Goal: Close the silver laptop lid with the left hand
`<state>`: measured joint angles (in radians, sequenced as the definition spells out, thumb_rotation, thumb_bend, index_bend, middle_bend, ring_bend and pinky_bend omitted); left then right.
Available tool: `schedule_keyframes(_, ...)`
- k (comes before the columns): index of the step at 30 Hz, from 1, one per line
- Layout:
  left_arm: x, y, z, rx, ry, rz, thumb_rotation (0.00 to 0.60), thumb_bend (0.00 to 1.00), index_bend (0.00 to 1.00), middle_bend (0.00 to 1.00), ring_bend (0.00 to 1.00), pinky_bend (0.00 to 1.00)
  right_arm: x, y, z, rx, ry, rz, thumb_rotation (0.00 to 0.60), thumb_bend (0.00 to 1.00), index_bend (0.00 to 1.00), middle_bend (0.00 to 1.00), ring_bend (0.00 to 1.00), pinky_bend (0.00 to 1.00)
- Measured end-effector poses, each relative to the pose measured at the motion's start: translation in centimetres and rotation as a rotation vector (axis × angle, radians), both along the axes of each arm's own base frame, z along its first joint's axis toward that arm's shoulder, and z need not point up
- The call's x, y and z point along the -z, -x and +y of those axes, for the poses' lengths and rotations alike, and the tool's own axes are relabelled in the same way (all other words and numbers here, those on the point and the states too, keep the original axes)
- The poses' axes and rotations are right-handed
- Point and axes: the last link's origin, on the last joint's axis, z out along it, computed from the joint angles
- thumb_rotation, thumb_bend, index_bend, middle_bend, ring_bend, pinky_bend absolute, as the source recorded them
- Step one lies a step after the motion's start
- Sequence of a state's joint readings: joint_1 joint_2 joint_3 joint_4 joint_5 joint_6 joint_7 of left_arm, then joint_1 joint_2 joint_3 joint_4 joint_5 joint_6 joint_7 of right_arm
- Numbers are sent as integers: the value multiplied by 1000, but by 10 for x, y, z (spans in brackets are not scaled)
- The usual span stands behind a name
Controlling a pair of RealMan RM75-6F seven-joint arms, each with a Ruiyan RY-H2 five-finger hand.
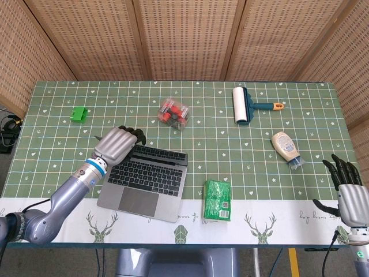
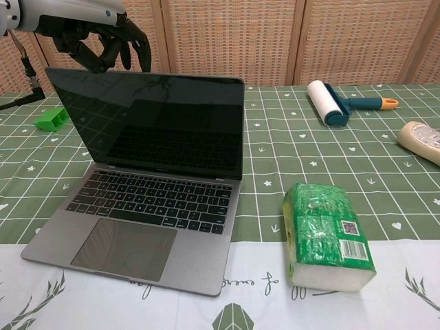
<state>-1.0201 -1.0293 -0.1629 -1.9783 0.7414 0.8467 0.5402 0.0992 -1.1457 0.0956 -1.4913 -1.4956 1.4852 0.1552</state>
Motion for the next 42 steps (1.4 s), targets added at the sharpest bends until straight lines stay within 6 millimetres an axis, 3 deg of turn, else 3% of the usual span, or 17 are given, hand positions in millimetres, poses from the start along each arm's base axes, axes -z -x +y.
schedule_keyframes(27,-6,31,-47,-52,169,9,600,1000,350,239,268,297,7,-1,2,-1,-24,14,600,103,141,0,0,0)
schedule_keyframes(36,2,44,-65,-57,246,20,600,1000,350,239,268,298,7,-2,3,-1,-25,15,600,102,141,0,0,0)
schedule_keyframes(42,19,56,-81,-55,305,31,600,1000,350,239,268,298,7,-3,3,0,-29,15,600,103,141,0,0,0)
